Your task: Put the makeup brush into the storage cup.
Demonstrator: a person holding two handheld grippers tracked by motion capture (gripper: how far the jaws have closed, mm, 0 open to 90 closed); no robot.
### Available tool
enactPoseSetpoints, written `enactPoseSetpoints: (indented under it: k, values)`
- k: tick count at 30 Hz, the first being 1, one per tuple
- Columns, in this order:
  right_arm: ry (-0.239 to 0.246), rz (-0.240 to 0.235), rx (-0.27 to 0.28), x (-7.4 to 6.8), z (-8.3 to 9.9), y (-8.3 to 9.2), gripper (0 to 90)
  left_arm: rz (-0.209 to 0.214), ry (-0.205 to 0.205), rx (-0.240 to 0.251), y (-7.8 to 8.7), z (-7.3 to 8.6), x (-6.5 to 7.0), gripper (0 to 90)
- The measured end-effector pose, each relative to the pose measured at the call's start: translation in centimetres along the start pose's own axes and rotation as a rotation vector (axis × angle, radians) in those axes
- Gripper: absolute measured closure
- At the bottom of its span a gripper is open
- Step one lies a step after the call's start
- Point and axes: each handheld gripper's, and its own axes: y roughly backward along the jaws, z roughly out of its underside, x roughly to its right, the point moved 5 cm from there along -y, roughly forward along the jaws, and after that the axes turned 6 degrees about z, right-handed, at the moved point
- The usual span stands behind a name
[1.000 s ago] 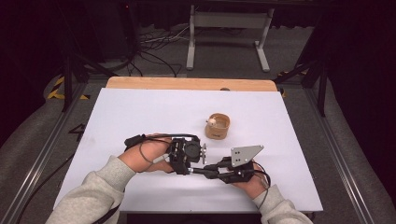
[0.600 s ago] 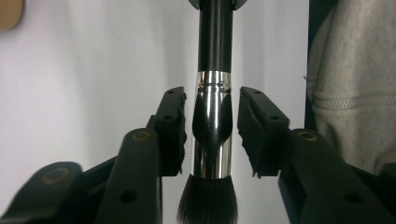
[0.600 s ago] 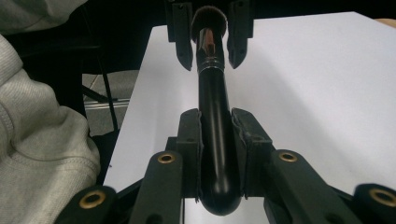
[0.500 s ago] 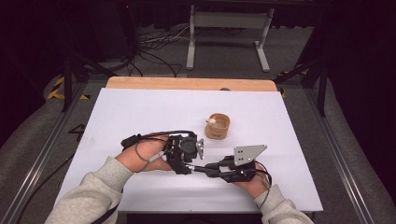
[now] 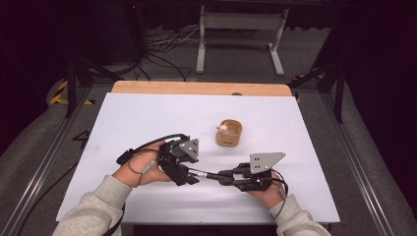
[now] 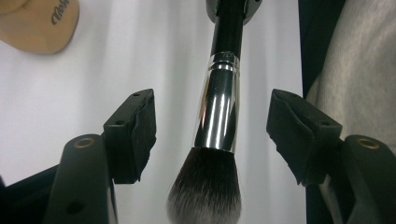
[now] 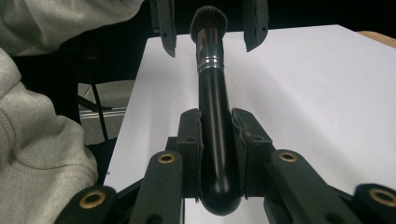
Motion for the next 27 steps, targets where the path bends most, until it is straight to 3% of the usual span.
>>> enactPoseSetpoints:
  k: [6, 14, 16, 27]
  values:
    - [-0.002, 0.004, 0.005, 0.0, 0.0, 0.1, 74.6, -0.021, -0.003, 0.119, 0.2, 0.8, 0.1, 29.4]
    - [0.001, 0.002, 0.013, 0.0, -0.1, 0.3, 74.6, -0.019, 0.003, 0.203, 0.2, 1.5, 0.2, 28.6]
    - [0.002, 0.002, 0.015, 0.0, -0.1, 0.3, 74.6, -0.012, 0.003, 0.245, 0.1, 1.7, 0.2, 28.6]
    - [0.0, -0.002, 0.015, 0.0, 0.0, 0.3, 74.6, -0.011, 0.0, 0.353, -0.5, 2.6, 0.3, 26.9]
